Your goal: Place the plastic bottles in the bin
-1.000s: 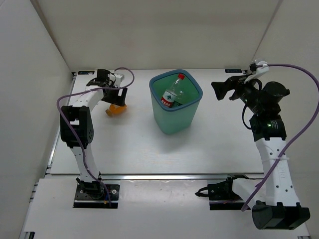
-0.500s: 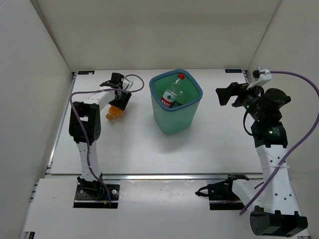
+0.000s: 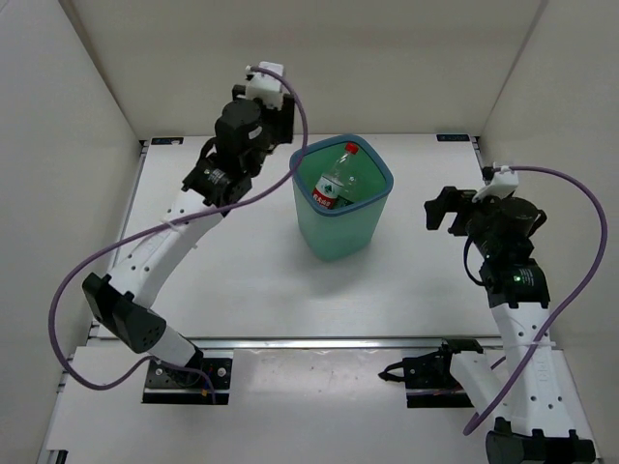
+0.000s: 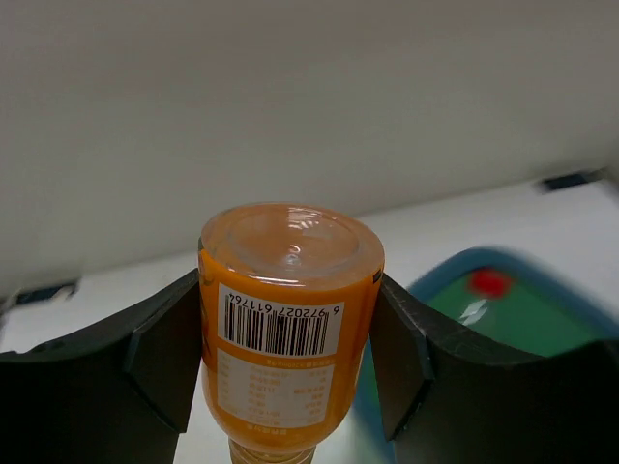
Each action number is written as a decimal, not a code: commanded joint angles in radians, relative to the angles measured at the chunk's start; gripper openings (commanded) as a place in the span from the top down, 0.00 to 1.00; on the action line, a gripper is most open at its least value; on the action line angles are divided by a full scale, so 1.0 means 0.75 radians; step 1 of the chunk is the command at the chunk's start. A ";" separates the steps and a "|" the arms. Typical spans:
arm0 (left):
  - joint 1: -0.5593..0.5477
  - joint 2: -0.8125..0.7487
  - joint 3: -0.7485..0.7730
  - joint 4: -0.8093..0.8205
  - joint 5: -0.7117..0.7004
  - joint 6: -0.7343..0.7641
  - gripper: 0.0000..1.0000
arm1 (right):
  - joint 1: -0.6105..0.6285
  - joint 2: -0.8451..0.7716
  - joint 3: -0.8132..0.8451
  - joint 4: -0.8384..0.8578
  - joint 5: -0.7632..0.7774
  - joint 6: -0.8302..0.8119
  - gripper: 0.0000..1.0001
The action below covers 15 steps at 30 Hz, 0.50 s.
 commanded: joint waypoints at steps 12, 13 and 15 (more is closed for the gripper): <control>-0.177 0.106 -0.112 0.391 0.405 -0.467 0.35 | -0.054 -0.138 -0.083 -0.179 0.293 -0.090 0.01; -0.186 0.114 -0.102 0.373 0.421 -0.478 0.35 | -0.048 -0.138 -0.079 -0.173 0.289 -0.088 0.01; -0.200 0.151 -0.043 0.295 0.427 -0.464 0.30 | -0.046 -0.146 -0.085 -0.175 0.291 -0.095 0.01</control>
